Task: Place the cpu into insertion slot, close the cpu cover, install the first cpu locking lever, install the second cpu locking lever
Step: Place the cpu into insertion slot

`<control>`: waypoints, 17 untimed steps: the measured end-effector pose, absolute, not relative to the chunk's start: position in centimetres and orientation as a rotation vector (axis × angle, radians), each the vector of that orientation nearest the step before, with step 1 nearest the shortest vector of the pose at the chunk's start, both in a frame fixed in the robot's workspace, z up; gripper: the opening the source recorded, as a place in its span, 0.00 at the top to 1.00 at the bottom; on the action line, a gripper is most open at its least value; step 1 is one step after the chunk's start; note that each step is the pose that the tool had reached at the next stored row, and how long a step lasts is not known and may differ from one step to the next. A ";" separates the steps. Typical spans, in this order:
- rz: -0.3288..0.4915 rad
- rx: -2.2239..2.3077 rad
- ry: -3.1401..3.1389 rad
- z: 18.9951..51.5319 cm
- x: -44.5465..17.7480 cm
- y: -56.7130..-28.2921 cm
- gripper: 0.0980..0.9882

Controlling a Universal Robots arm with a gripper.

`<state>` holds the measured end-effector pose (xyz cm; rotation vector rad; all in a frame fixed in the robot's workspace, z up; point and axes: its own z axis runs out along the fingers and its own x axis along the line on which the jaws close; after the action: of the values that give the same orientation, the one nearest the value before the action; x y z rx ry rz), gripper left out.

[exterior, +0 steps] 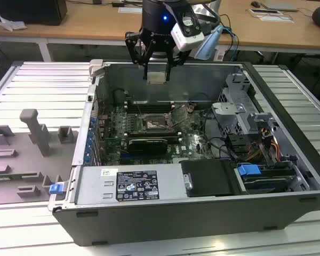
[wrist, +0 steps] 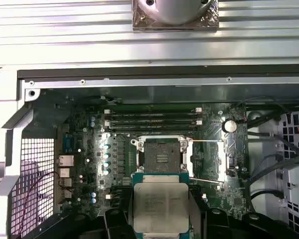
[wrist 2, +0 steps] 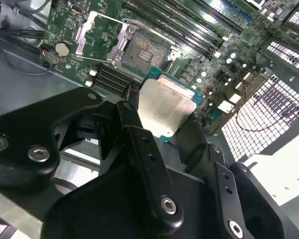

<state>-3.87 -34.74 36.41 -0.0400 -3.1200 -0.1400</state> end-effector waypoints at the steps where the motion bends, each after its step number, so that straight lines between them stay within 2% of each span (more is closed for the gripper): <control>1: -0.140 -0.040 -3.120 36.4 -3.9 -34.7 0.51; 17: -0.142 -0.313 -3.112 36.3 -3.9 -34.7 0.51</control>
<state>-3.89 -34.74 36.32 -0.3127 -3.1124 -0.1421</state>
